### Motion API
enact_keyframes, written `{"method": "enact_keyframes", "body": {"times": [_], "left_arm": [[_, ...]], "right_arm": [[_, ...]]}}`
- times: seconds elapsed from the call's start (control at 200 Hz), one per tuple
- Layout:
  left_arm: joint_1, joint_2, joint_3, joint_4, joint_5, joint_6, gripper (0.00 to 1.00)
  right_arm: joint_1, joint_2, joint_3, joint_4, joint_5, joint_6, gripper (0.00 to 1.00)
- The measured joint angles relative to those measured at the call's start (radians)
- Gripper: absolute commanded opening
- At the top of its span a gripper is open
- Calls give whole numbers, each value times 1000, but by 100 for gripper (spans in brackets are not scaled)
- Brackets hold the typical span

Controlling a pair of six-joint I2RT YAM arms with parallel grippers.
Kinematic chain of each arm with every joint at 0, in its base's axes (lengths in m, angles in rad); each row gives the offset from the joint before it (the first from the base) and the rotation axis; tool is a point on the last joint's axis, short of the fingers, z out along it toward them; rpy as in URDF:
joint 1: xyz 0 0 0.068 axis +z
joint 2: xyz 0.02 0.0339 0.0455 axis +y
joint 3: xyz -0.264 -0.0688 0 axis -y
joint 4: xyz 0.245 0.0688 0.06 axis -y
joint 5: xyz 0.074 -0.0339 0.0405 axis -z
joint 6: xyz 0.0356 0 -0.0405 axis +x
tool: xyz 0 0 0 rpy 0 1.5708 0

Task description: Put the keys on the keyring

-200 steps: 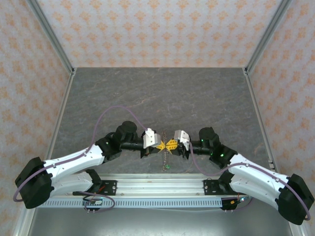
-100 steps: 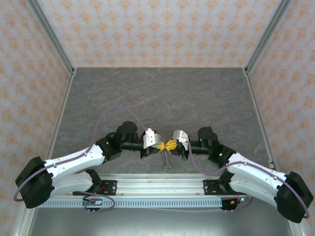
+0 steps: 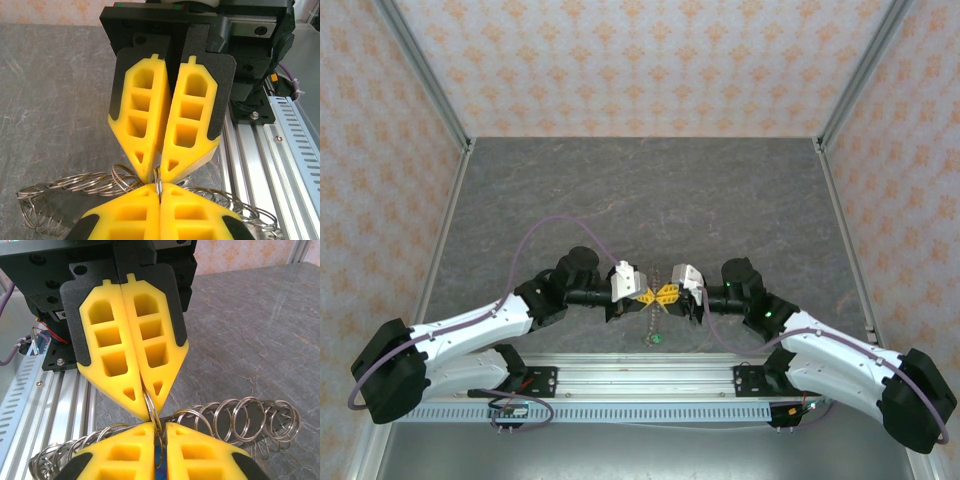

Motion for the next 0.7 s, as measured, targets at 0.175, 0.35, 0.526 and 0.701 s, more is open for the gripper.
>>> {"method": "enact_keyframes", "body": {"times": [0.175,0.35,0.526,0.701], "left_arm": [[0,0,0,0,0,0,0],[0,0,0,-4,-2,0,0],[0,3,0,-5,-4,2,9],[-2,24,25,-34,-3,29,16]], "right_arm": [[0,2,0,0,-1,-5,4],[0,5,0,0,-1,-12,0],[0,-4,0,-5,2,-15,0],[0,-17,0,-21,12,-16,0]]}}
